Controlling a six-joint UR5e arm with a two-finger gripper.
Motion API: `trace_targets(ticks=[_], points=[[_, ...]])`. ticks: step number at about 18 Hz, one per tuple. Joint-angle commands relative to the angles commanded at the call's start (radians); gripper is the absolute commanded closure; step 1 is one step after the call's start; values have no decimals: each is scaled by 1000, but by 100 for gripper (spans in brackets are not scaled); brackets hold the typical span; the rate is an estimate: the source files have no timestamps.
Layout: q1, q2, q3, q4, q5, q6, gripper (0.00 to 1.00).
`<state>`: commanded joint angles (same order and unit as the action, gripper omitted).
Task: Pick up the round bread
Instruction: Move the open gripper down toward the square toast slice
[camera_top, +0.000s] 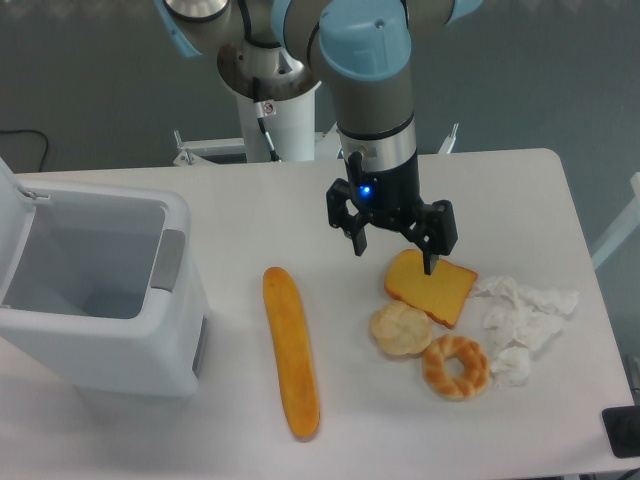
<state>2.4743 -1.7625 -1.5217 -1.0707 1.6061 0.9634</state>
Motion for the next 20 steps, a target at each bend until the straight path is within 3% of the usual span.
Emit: trace_targets(ticks=[8,13,20], points=[[-8,0,-15,17,-24,-5,0],[-8,-8,-77,107,-31,-5,0],[-15,-26,-138,112,-23,11,0]])
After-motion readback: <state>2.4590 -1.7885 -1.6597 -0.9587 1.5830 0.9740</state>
